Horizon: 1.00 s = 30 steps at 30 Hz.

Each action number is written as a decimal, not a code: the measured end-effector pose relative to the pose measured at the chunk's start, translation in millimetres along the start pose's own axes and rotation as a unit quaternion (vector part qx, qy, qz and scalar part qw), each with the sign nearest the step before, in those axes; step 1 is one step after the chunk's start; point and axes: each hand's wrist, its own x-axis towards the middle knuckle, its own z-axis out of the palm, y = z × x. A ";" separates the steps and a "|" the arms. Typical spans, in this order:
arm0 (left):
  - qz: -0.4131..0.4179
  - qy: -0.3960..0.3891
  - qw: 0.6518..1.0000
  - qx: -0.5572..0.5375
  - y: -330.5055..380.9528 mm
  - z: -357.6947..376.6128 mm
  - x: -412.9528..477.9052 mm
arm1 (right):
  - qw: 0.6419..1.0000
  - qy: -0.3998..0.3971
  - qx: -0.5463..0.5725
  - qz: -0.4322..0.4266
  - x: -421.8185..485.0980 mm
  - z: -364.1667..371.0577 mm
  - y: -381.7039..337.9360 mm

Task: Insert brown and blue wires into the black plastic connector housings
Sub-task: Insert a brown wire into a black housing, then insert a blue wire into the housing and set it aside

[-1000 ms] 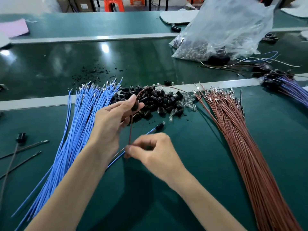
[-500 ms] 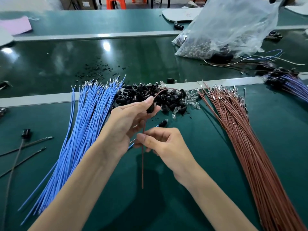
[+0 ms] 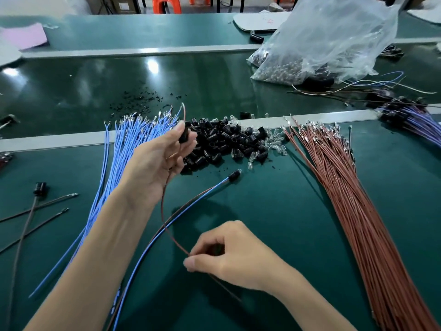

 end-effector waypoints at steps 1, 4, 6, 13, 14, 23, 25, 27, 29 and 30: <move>-0.004 0.002 1.000 0.004 -2.3 -0.9 2.2 | 1.000 0.006 -0.005 -0.001 2.6 -0.5 1.5; 0.010 0.038 0.999 0.005 -1.9 -9.9 10.1 | 1.000 -0.011 -0.023 0.008 5.3 3.3 6.3; 0.029 0.065 0.997 0.006 2.4 -18.9 14.5 | 0.999 -0.036 -0.029 0.011 5.8 5.1 9.2; 0.058 0.027 0.978 0.197 -3.5 -30.6 21.4 | 0.985 0.119 -0.129 0.005 63.6 -32.5 6.3; 0.059 0.011 0.973 0.225 -6.0 -29.7 21.4 | 0.982 0.105 -0.155 0.001 74.7 -32.2 3.0; 0.187 0.190 0.784 0.560 -11.6 -51.1 38.6 | 0.989 0.115 -0.089 0.037 147.7 18.8 -32.7; 0.180 0.186 0.771 0.581 -11.0 -53.5 41.7 | 0.990 0.118 -0.046 0.064 158.3 22.6 -32.4; 0.165 0.175 0.779 0.579 -11.2 -54.8 44.6 | 0.987 0.132 -0.024 0.090 163.1 26.5 -31.0; 0.155 0.167 0.790 0.569 -12.6 -56.4 46.7 | 0.983 0.149 -0.005 0.110 165.7 29.2 -28.8; 0.150 0.167 0.802 0.553 -12.6 -58.7 47.1 | 0.982 0.151 0.002 0.116 167.0 30.6 -28.7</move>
